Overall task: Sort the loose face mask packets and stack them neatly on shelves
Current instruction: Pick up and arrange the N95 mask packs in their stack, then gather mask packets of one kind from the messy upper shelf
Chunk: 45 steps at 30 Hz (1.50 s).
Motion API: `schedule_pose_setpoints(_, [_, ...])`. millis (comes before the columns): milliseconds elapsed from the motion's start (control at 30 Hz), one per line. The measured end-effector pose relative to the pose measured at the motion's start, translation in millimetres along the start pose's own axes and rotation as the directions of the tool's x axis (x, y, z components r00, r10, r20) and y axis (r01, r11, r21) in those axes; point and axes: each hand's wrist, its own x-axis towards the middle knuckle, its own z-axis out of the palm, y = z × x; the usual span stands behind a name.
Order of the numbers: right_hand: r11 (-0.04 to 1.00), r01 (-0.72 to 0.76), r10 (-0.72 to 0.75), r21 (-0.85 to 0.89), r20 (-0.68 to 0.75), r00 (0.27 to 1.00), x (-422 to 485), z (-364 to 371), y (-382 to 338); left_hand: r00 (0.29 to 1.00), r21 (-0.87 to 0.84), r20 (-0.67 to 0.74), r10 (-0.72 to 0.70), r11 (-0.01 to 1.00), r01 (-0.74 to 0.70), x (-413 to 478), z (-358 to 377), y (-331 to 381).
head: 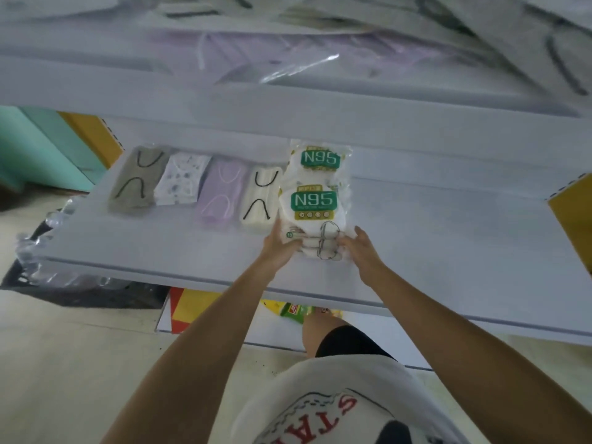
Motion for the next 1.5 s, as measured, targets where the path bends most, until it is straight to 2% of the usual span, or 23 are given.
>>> schedule_pose_setpoints(100, [0.977, 0.067, -0.073, -0.204, -0.023, 0.997, -28, -3, 7, 1.000, 0.136, 0.025, 0.018, 0.990, -0.021, -24, -14, 4])
schedule_pose_setpoints(233, [0.851, 0.225, -0.239, -0.474, 0.030, 0.970, -85, 3, 14, 0.999, 0.267, 0.040, 0.030, 0.963, -0.040, -75, -39, 7])
schedule_pose_setpoints(367, [0.631, 0.408, -0.372, -0.660, 0.204, 0.905, -144, 20, 4, 0.984, 0.474, 0.051, 0.172, 0.863, -0.175, -129, -70, 11])
schedule_pose_setpoints(467, [0.377, 0.573, -0.460, -0.728, 0.390, 0.798, -183, 31, -24, 0.940, 0.639, 0.082, 0.331, 0.707, -0.304, -162, -97, 28])
schedule_pose_setpoints(533, [0.215, 0.648, -0.498, -0.731, 0.488, 0.716, -208, 37, -46, 0.885, 0.713, 0.083, 0.458, 0.593, -0.374, -184, -113, 44])
schedule_pose_setpoints(600, [0.104, 0.689, -0.540, -0.718, 0.541, 0.645, -232, 42, -68, 0.807, 0.754, 0.105, 0.581, 0.482, -0.446, -208, -128, 59])
schedule_pose_setpoints(733, [-0.021, 0.743, -0.624, -0.669, 0.590, 0.513, -276, 49, -110, 0.600, 0.796, 0.142, 0.788, 0.269, -0.542, -244, -155, 99])
schedule_pose_setpoints(867, [-0.161, 0.759, -0.731, -0.631, 0.592, 0.338, -311, 57, -159, 0.426, 0.826, 0.078, 0.901, 0.181, -0.534, -266, -175, 151])
schedule_pose_setpoints(933, [-0.234, 0.765, -0.788, -0.600, 0.578, 0.213, -323, 61, -179, 0.354, 0.840, 0.072, 0.932, 0.135, -0.526, -271, -186, 174])
schedule_pose_setpoints(1033, [-0.280, 0.750, -0.851, -0.599, 0.517, 0.095, -327, 63, -210, 0.319, 0.871, 0.098, 0.943, 0.074, -0.486, -267, -203, 204])
schedule_pose_setpoints(1067, [-0.281, 0.737, -0.859, -0.614, 0.503, 0.092, -323, 63, -222, 0.325, 0.880, 0.093, 0.941, 0.074, -0.469, -263, -208, 213])
schedule_pose_setpoints(1100, [-0.263, 0.720, -0.863, -0.642, 0.491, 0.122, -317, 62, -235, 0.335, 0.890, 0.086, 0.938, 0.079, -0.449, -258, -214, 221])
schedule_pose_setpoints(1167, [-0.197, 0.676, -0.852, -0.710, 0.465, 0.240, -296, 60, -263, 0.375, 0.910, 0.076, 0.924, 0.089, -0.405, -243, -226, 236])
schedule_pose_setpoints(1267, [-0.054, 0.599, -0.812, -0.799, 0.384, 0.439, -260, 61, -303, 0.516, 0.926, 0.056, 0.855, 0.149, -0.347, -216, -242, 252])
schedule_pose_setpoints(1367, [0.046, 0.533, -0.741, -0.845, 0.329, 0.585, -230, 66, -330, 0.619, 0.919, 0.041, 0.784, 0.214, -0.332, -190, -252, 264])
schedule_pose_setpoints(1433, [0.048, 0.491, -0.692, -0.870, 0.325, 0.644, -216, 72, -338, 0.647, 0.914, 0.054, 0.760, 0.223, -0.338, -174, -256, 272])
schedule_pose_setpoints(1500, [0.057, 0.488, -0.689, -0.871, 0.319, 0.651, -204, 79, -343, 0.663, 0.908, 0.071, 0.745, 0.228, -0.353, -160, -257, 276])
